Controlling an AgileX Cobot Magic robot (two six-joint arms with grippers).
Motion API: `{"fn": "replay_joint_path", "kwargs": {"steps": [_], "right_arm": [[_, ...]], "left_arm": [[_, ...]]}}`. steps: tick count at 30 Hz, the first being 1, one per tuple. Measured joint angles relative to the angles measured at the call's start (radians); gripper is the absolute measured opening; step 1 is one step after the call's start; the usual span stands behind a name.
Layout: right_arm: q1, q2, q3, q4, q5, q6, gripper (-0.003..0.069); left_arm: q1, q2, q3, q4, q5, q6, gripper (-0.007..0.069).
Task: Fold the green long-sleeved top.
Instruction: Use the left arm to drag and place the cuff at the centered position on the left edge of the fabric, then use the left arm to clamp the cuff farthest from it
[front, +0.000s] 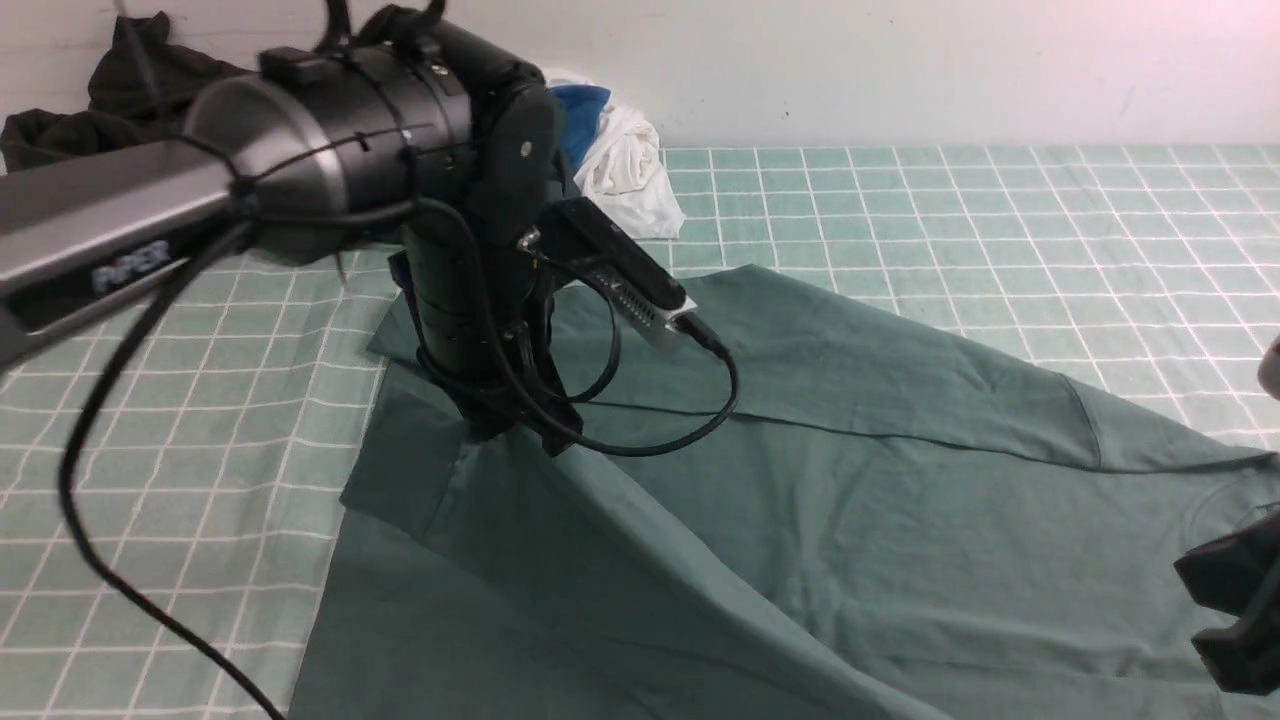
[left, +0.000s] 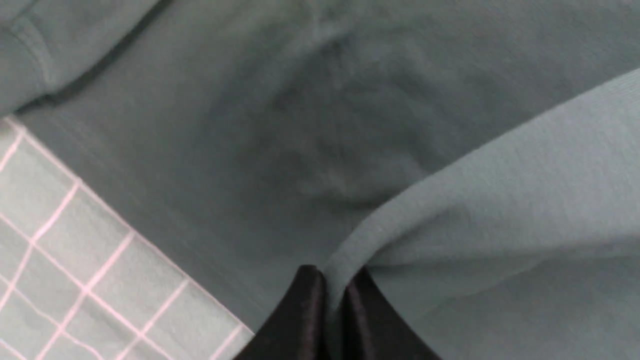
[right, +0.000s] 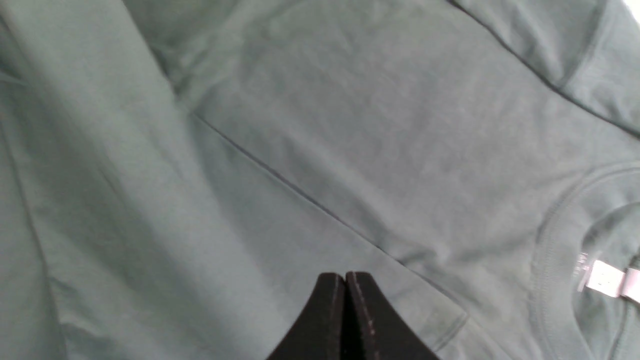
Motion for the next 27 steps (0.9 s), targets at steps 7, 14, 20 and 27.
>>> {"fn": "replay_joint_path", "kwargs": {"steps": [7,14,20,27], "right_arm": [[0.000,0.000,0.000,-0.006,0.011,0.008,-0.0014],[0.000,0.000,0.000,-0.006,0.012,0.008,-0.0014],[0.000,0.000,0.000,-0.007,-0.026,0.010,-0.0014],[0.000,0.000,0.000,-0.007,-0.045,0.041,-0.0014]], "left_arm": [[0.023,0.186,-0.183,0.003,0.006,-0.038,0.0192],[0.182,0.239,-0.332,-0.010,-0.023,-0.174,0.0415],[0.328,0.304,-0.348,-0.089,-0.185,-0.256,0.0441],[0.441,0.433,-0.348,-0.220,-0.333,-0.296,0.0441]]}}
